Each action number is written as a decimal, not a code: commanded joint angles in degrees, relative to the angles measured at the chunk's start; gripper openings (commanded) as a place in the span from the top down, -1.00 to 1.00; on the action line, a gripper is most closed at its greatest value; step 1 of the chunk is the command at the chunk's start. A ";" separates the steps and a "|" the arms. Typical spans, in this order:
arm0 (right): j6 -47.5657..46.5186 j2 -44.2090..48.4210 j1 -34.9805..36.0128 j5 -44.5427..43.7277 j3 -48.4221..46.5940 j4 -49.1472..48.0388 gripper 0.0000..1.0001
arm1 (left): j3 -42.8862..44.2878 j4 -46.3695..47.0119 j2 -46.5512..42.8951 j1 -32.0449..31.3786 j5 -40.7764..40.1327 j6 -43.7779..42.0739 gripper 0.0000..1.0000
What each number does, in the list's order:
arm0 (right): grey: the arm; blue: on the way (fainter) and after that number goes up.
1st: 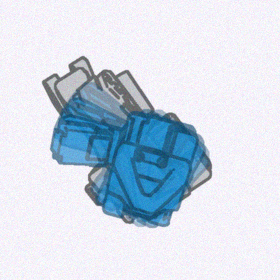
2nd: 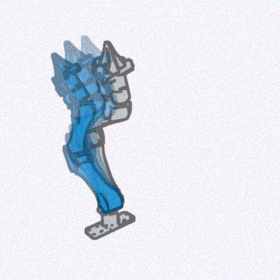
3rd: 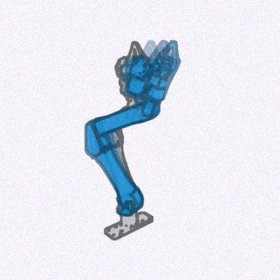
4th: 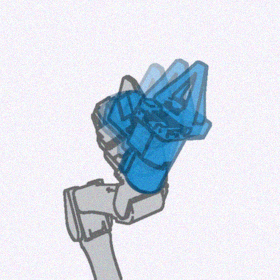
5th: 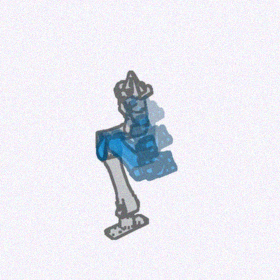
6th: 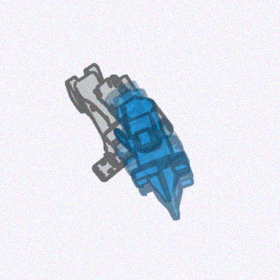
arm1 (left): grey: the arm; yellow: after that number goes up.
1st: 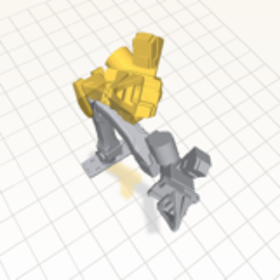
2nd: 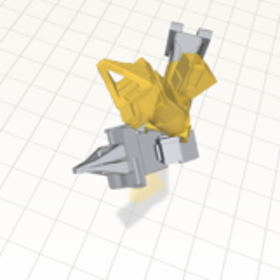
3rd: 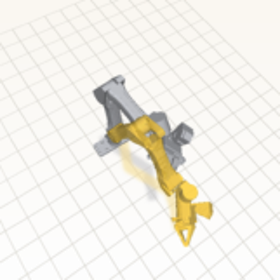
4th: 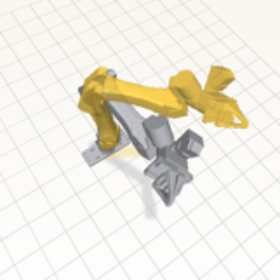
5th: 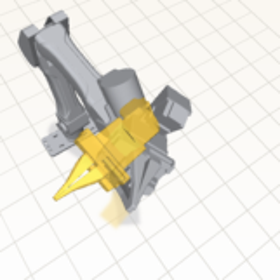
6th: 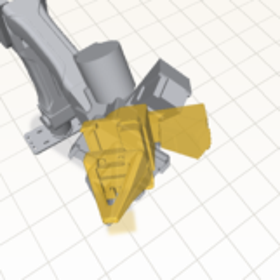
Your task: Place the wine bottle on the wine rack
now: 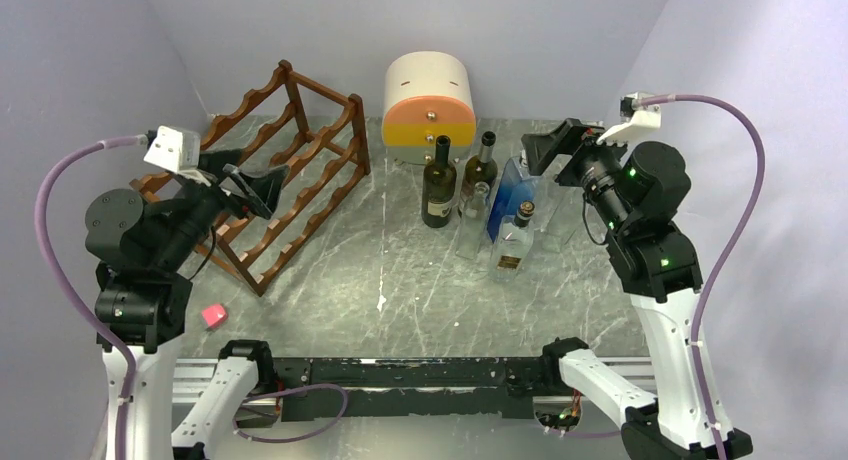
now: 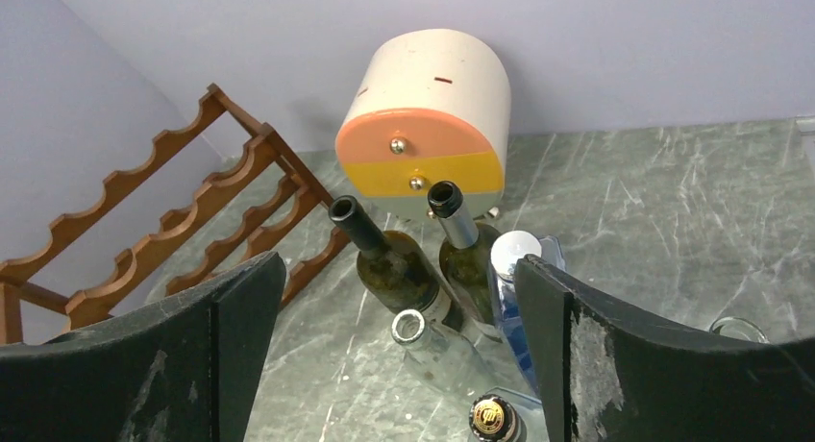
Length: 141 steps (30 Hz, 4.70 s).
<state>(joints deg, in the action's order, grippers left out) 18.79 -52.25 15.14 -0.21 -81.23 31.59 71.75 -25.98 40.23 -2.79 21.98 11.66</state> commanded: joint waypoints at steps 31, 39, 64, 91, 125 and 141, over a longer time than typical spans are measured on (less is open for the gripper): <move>-4.78 -29.38 21.89 -13.12 -15.18 -4.55 -0.60 | -10.87 9.78 -5.82 0.41 11.23 1.57 -0.90; -4.17 -37.58 23.00 -22.60 -16.75 -2.55 -0.53 | -11.28 10.26 -4.00 0.41 10.98 2.48 -0.88; -10.50 -39.44 25.11 -19.48 -5.97 -13.02 0.97 | -14.20 13.39 -3.46 0.42 12.93 4.71 -0.75; 4.14 -19.87 27.24 -1.75 13.84 -23.17 1.00 | -31.20 29.81 14.70 -24.80 10.87 -9.90 -0.91; 12.35 -11.39 27.15 7.26 7.80 -21.17 1.00 | -42.56 46.90 19.52 -36.40 -2.16 -9.61 -0.23; 1.29 -6.64 27.12 9.31 2.49 -6.67 -0.50 | -19.46 22.63 12.84 -36.39 -3.98 -41.20 0.86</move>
<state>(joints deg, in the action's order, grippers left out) 24.97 -60.69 42.11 7.44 -74.67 20.45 44.34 -1.19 56.34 -38.96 19.73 -16.01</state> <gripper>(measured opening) 0.722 0.824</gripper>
